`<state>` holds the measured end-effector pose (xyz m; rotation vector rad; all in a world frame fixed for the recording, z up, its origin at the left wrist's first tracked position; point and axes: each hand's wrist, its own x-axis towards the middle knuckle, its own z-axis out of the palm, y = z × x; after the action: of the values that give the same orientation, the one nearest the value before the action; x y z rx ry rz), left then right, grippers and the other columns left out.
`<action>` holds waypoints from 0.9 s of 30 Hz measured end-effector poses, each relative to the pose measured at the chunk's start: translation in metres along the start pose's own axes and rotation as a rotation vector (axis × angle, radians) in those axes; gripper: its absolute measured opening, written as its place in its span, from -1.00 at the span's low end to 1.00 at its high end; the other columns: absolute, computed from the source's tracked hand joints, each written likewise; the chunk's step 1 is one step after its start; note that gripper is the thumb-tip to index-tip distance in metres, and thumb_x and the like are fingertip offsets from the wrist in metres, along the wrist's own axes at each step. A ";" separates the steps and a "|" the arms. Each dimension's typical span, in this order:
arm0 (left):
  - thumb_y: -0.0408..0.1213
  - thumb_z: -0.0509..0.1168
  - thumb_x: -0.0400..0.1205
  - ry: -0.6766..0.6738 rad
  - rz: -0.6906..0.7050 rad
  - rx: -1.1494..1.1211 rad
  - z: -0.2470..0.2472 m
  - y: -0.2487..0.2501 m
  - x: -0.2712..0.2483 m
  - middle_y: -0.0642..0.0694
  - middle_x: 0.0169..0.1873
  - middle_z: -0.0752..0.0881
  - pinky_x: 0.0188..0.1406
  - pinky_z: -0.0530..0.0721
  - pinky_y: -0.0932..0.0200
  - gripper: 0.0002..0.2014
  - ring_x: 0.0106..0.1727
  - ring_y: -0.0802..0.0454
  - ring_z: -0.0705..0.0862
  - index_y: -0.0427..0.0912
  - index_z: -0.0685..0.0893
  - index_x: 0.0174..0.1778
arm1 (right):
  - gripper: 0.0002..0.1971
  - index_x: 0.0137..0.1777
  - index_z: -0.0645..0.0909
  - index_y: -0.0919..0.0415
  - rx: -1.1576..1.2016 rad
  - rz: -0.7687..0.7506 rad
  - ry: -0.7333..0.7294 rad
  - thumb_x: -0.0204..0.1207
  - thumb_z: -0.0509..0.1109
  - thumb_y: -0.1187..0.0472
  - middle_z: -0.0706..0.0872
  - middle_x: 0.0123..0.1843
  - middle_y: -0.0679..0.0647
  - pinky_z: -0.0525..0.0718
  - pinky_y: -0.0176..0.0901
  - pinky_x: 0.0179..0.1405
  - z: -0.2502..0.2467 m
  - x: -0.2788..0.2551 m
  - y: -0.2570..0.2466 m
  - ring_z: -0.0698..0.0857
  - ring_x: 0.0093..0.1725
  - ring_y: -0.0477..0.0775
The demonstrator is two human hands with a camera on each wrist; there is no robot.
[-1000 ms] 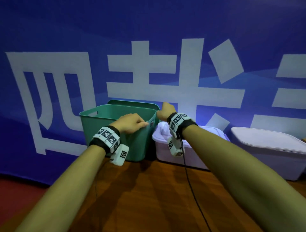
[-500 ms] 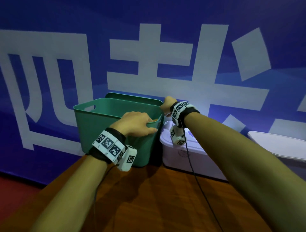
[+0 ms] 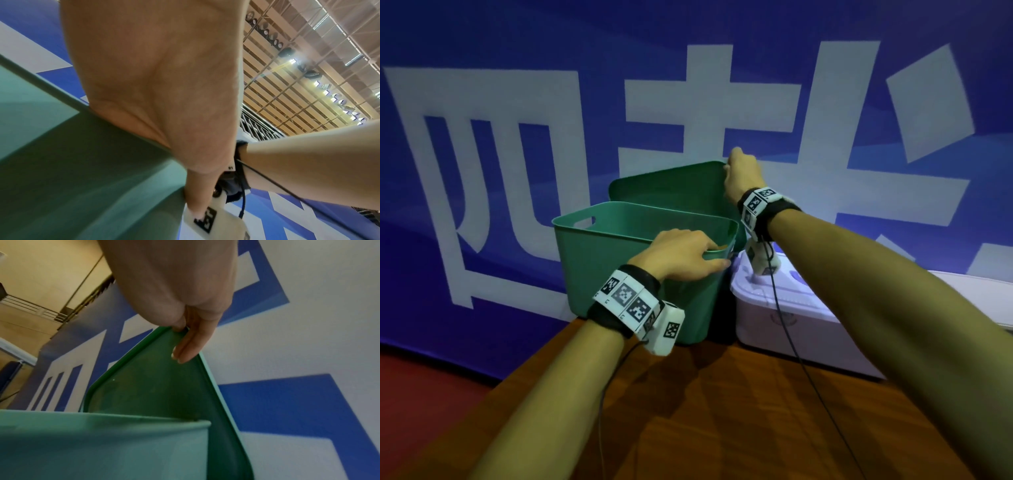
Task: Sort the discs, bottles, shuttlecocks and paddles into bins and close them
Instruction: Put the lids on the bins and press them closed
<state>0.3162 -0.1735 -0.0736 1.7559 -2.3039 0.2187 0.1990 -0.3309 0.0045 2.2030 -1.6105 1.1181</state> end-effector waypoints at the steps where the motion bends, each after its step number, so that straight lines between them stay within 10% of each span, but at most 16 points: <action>1: 0.41 0.10 0.65 0.000 -0.001 -0.002 0.001 0.000 0.000 0.01 -0.20 0.66 -0.10 0.48 0.04 -0.59 0.06 -0.17 0.72 0.18 0.59 -0.19 | -0.84 0.23 0.46 0.40 -0.001 -0.005 0.030 0.72 0.20 0.36 0.67 0.15 0.40 0.56 0.11 -0.15 -0.003 0.000 -0.005 0.66 0.09 0.45; 6: 0.41 0.06 0.66 0.036 0.012 0.023 0.003 0.001 0.002 -0.07 0.23 0.78 0.07 0.59 -0.02 -0.45 0.25 -0.21 0.71 0.16 0.68 0.33 | -0.84 0.24 0.46 0.39 0.013 0.022 0.143 0.72 0.18 0.40 0.69 0.15 0.39 0.58 0.15 -0.10 -0.033 0.020 -0.022 0.67 0.14 0.44; 11: 0.44 0.04 0.65 0.055 0.000 -0.046 0.005 -0.003 0.004 -0.03 0.27 0.76 0.11 0.61 0.04 -0.39 0.27 -0.15 0.71 0.17 0.59 0.45 | -0.85 0.22 0.46 0.32 0.116 -0.038 0.260 0.71 0.18 0.41 0.70 0.04 0.28 0.59 0.07 -0.22 -0.062 0.018 -0.045 0.70 -0.02 0.29; 19: 0.35 -0.15 0.74 0.484 -0.344 -1.447 -0.024 -0.033 0.006 -0.23 0.67 0.35 0.09 0.81 -0.07 -0.24 0.22 -0.27 0.76 -0.06 0.08 0.77 | -0.93 0.08 0.41 0.25 0.366 -0.269 0.303 0.65 0.20 0.37 0.66 -0.07 0.17 0.65 0.21 -0.16 -0.047 -0.077 -0.035 0.63 -0.14 0.25; 24: 0.27 0.09 0.74 0.831 -0.544 -1.959 -0.038 -0.092 -0.016 -0.27 0.28 0.63 0.12 0.80 -0.25 -0.35 0.14 -0.26 0.77 -0.05 0.29 0.65 | -0.82 0.16 0.47 0.20 0.526 -0.252 0.207 0.64 0.35 0.20 0.68 0.06 0.09 0.73 0.14 0.00 -0.042 -0.124 -0.004 0.71 -0.06 0.12; 27: -0.04 0.32 0.69 0.721 -0.682 -1.594 -0.035 -0.116 -0.022 -0.21 0.11 0.73 0.10 0.77 -0.05 -0.67 -0.13 -0.04 0.76 -0.16 0.57 0.26 | -0.66 0.16 0.61 0.09 0.525 -0.208 0.065 0.56 0.47 -0.13 0.72 0.10 -0.01 0.75 -0.21 -0.03 -0.049 -0.136 0.007 0.77 -0.08 -0.05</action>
<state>0.4367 -0.1753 -0.0487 1.0528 -0.6650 -0.7525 0.1539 -0.2068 -0.0535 2.5294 -1.1138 1.6716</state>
